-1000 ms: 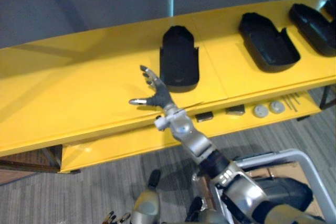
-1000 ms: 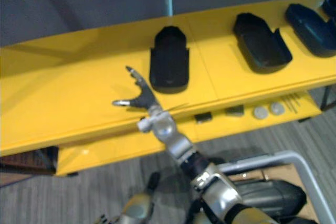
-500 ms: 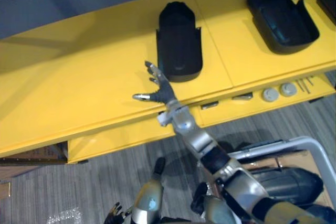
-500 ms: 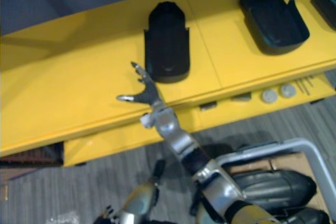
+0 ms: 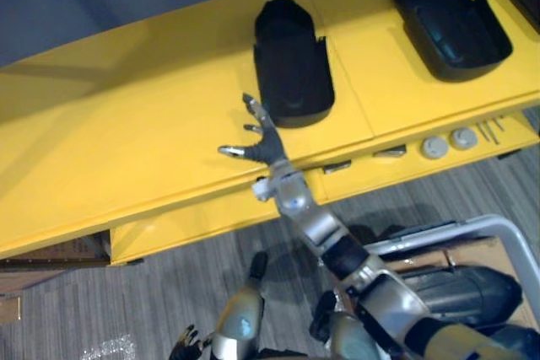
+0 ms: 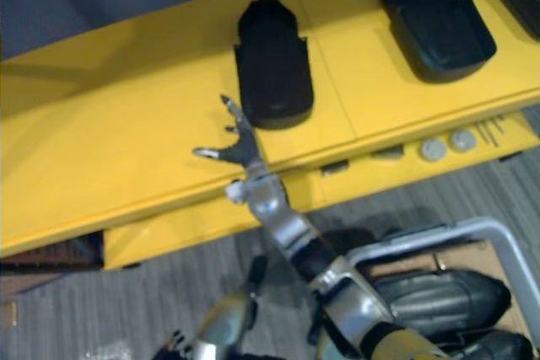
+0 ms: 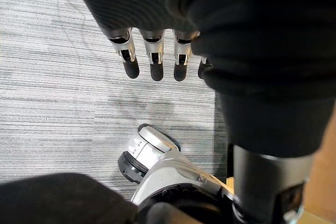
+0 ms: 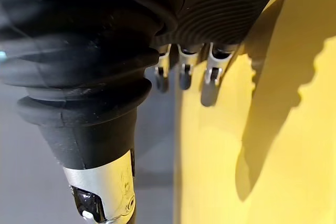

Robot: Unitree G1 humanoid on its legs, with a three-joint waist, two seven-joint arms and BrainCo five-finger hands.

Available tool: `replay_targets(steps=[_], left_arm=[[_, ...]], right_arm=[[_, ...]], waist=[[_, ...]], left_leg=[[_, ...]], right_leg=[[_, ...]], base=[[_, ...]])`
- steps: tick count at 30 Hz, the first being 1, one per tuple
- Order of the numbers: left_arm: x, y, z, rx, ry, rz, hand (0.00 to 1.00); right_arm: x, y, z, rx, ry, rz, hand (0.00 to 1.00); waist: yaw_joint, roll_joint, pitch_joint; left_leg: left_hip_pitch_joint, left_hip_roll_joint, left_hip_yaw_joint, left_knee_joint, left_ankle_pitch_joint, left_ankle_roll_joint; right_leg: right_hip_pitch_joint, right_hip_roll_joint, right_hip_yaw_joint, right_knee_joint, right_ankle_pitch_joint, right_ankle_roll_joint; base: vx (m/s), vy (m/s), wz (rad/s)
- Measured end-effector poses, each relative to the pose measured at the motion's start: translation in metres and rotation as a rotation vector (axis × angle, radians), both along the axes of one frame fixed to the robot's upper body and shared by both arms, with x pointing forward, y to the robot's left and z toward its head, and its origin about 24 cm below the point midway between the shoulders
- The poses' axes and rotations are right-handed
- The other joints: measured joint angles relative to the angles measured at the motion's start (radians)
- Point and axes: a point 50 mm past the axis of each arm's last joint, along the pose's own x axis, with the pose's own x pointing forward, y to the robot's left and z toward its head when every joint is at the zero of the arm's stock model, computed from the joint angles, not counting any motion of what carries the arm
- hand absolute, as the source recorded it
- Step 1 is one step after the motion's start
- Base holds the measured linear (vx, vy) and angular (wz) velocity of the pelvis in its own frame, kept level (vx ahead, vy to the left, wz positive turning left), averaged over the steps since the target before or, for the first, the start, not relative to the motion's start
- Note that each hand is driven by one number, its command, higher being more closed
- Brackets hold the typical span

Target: Walk over and take plastic housings, then place them on the shelf

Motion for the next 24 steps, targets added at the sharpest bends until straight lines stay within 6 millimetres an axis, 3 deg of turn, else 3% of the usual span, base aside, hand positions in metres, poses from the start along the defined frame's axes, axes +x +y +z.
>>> replay_targets(steps=[10, 15, 18, 22, 24], left_arm=[[-0.001, -0.001, -0.001, -0.013, 0.004, 0.011, 0.0], [-0.001, -0.001, -0.001, -0.011, 0.006, 0.012, 0.0], [-0.002, 0.0, -0.001, -0.008, 0.004, 0.011, 0.0], [0.002, 0.001, -0.002, 0.018, 0.002, -0.023, 0.0], [0.004, 0.001, -0.002, 0.028, -0.005, -0.032, 0.0]], right_arm=[[-0.002, -0.002, -0.003, -0.01, -0.007, -0.009, 0.0], [-0.007, 0.008, -0.004, -0.029, -0.005, 0.148, 0.0], [-0.031, 0.037, -0.004, -0.105, -0.019, 0.444, 0.0], [-0.103, 0.092, -0.01, -0.273, -0.077, 0.963, 0.0], [-0.129, 0.107, -0.003, -0.264, -0.118, 1.097, 0.0]], waist=[[-0.002, 0.001, 0.001], [-0.002, 0.001, 0.001], [-0.002, 0.001, 0.0], [0.003, -0.002, -0.001], [0.005, -0.006, -0.003]], left_leg=[[0.009, 0.002, 0.009, -0.002, -0.001, 0.001], [0.01, 0.003, 0.011, -0.002, -0.001, 0.001], [0.012, 0.006, 0.012, -0.001, -0.004, -0.002], [0.032, 0.009, 0.008, -0.001, -0.012, -0.004], [0.033, 0.011, 0.006, -0.002, -0.014, -0.004]], right_leg=[[0.001, 0.0, 0.009, 0.006, -0.001, 0.0], [0.001, 0.001, 0.01, 0.006, -0.001, 0.0], [0.007, 0.005, 0.01, -0.004, 0.002, 0.001], [0.046, 0.013, 0.003, -0.042, 0.011, 0.003], [0.058, 0.019, 0.001, -0.063, 0.019, 0.004]], base=[[0.0, -0.002, -0.01], [0.0, 0.0, 0.0], [0.0, 0.0, 0.0], [0.03, -0.013, 0.02], [0.02, -0.01, 0.05]])
